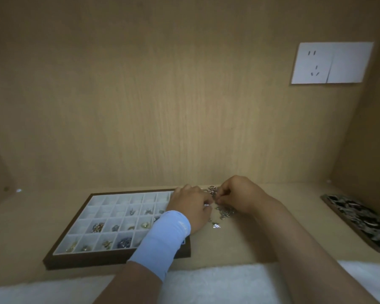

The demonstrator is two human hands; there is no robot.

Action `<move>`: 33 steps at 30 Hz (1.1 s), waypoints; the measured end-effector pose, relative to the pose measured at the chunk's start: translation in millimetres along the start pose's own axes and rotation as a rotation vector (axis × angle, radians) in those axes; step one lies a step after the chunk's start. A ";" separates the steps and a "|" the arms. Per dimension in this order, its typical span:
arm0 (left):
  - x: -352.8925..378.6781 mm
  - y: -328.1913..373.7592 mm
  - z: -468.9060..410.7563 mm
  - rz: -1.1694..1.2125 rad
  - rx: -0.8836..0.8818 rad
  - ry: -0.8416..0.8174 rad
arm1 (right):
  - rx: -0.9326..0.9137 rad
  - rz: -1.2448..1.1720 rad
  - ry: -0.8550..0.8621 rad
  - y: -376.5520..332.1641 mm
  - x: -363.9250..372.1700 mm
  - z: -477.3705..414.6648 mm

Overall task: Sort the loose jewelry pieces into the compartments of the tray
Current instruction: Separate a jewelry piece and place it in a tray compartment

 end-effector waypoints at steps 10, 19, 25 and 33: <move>-11.5 -20.0 3.8 0.727 -0.300 0.114 | -0.015 -0.560 0.035 -16.8 -2.8 4.2; -28.8 -29.2 9.9 1.103 -0.364 0.181 | -0.051 -0.722 -0.012 -33.2 -11.6 9.6; -32.3 -31.1 10.5 1.133 -0.322 0.176 | -0.039 -0.728 -0.013 -33.3 -12.4 7.1; -42.8 -32.0 12.4 1.155 -0.334 0.096 | -0.020 -0.777 -0.012 -42.8 -11.0 7.7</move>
Point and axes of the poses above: each hand's wrist, its own z-axis away from the middle knuckle, its own x-axis out of the palm, y = z × x, the point moved 4 cm from there along -z, towards the middle knuckle, and after that the axes turned 4 degrees about y, right-handed, at the moved point
